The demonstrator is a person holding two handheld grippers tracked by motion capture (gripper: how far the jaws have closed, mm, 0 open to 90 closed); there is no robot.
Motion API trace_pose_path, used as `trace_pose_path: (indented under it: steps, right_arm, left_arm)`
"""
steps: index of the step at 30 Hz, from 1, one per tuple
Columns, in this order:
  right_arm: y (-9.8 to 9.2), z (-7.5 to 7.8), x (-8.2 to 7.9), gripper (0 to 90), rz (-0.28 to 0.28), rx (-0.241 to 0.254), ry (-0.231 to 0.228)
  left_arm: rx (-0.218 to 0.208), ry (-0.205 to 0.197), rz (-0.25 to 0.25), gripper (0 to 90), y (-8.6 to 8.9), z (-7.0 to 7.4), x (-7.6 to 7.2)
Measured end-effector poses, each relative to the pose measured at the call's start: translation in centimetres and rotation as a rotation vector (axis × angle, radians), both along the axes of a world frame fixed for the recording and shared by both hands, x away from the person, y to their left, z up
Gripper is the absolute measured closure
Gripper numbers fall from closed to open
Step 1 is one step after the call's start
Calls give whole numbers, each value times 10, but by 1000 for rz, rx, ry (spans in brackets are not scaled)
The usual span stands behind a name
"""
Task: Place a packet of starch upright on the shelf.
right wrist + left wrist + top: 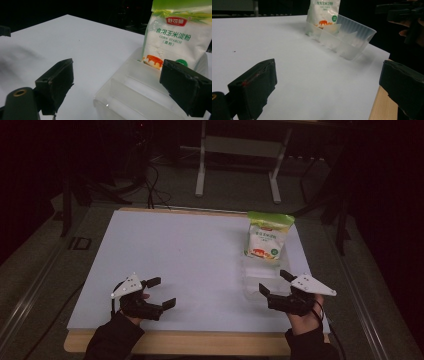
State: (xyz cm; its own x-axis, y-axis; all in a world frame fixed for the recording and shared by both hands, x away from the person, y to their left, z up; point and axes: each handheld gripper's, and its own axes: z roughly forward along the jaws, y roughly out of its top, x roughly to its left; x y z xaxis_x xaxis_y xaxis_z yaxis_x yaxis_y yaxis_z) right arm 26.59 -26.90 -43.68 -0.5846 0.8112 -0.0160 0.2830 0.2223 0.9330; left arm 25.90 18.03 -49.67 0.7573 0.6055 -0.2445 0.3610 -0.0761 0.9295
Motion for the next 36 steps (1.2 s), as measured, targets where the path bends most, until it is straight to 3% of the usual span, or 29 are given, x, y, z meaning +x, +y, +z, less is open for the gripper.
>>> trace_pose_path:
  steps: [12,18,31,36]
  right_arm:
    - [4,-11,-17,118,7,-21,-23]
    - [5,-19,-27,114,-18,-41,-83]
    - [-3,-24,-32,113,-33,-8,-98]
    - [-3,-25,-31,114,-31,-17,-90]
  left_arm:
    - [17,-9,-13,19,-2,-1,-2]
    - [20,-7,-9,19,-1,-5,-1]
    - [35,-7,-21,19,-4,-8,-1]
    - [41,-8,-24,19,-5,-8,-2]
